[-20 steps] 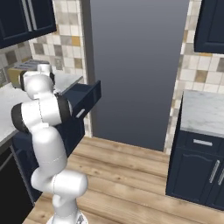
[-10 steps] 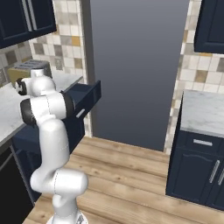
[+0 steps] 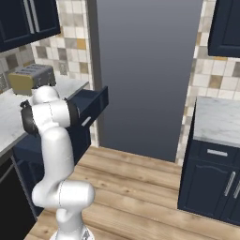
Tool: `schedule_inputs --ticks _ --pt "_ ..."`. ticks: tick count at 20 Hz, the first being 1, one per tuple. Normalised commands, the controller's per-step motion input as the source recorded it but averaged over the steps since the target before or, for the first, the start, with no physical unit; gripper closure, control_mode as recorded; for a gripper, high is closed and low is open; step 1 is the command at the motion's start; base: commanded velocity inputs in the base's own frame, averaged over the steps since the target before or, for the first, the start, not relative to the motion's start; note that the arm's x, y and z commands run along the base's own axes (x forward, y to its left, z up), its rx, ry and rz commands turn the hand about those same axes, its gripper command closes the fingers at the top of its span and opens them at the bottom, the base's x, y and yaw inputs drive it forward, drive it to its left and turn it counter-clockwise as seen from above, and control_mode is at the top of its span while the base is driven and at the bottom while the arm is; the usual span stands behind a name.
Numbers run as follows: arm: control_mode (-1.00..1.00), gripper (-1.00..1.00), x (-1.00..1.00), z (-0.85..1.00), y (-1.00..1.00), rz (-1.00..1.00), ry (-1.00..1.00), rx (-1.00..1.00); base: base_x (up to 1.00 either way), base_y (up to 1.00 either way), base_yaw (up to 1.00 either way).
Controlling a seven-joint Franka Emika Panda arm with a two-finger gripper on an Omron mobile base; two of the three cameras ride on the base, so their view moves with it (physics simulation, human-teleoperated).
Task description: Pick up the metallic utensils from the counter and place them in the open drawer. Make sure not to pick up any wooden utensils.
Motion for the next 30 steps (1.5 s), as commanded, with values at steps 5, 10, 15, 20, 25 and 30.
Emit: schedule_inputs --ticks 5,10,15,20,25,30 --pt "-1.0 1.0 0.02 -0.35 -0.21 0.0 -0.06 0.0 0.0 0.0 0.0" --pt "-1.0 1.0 0.15 -0.09 -0.02 0.0 0.0 0.0 0.0 0.0 0.0" --pt "-1.0 1.0 0.34 -0.09 0.0 0.0 0.0 0.0 0.0 0.0 0.0" --pt "-1.0 1.0 0.53 -0.05 0.14 0.0 0.0 0.0 0.0 0.0 0.0" --pt "-1.0 1.0 0.38 -0.07 0.21 0.0 0.0 0.0 0.0 0.0 0.0" --pt "-1.0 1.0 0.23 -0.35 0.1 0.0 -0.01 0.0 0.0 0.0 0.0"
